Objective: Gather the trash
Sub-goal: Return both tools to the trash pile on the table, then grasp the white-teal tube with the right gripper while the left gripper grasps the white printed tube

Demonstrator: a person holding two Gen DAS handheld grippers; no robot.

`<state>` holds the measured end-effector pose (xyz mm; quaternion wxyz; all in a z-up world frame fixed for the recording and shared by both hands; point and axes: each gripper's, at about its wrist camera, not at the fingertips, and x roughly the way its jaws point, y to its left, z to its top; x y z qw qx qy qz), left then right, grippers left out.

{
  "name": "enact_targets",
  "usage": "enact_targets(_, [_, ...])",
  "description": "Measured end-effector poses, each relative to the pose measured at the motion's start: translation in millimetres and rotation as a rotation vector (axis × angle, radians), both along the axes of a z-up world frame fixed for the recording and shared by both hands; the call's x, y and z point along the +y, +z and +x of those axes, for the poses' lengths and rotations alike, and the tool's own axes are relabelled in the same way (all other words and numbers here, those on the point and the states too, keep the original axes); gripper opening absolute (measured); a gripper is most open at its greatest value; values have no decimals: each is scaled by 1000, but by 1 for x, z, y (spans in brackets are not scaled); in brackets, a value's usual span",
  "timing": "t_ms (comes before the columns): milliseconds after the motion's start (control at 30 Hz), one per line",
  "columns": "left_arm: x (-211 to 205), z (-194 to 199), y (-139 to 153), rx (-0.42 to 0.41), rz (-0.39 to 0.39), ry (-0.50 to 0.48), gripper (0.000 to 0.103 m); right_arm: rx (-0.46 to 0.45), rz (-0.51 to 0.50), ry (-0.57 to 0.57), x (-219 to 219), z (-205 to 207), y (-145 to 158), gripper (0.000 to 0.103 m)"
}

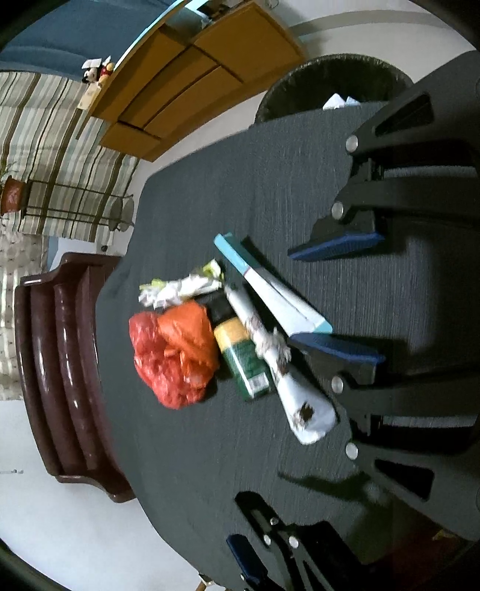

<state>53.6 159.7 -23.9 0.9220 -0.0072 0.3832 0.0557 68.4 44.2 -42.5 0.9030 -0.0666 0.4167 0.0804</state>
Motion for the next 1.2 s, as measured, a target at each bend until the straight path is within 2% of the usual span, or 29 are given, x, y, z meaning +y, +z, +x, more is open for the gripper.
enact_targets(133, [2, 0, -2, 4, -7, -4, 71, 1, 5, -35, -14, 3, 2, 41])
enact_targets(533, [5, 2, -5, 12, -10, -2, 71, 24, 20, -30, -5, 9, -4, 44])
enact_targets(833, [8, 4, -7, 20, -15, -10, 71, 15, 14, -78, -22, 13, -1, 47])
enact_targets(1200, [14, 4, -8, 21, -30, -12, 71, 25, 62, -104, -25, 23, -3, 46])
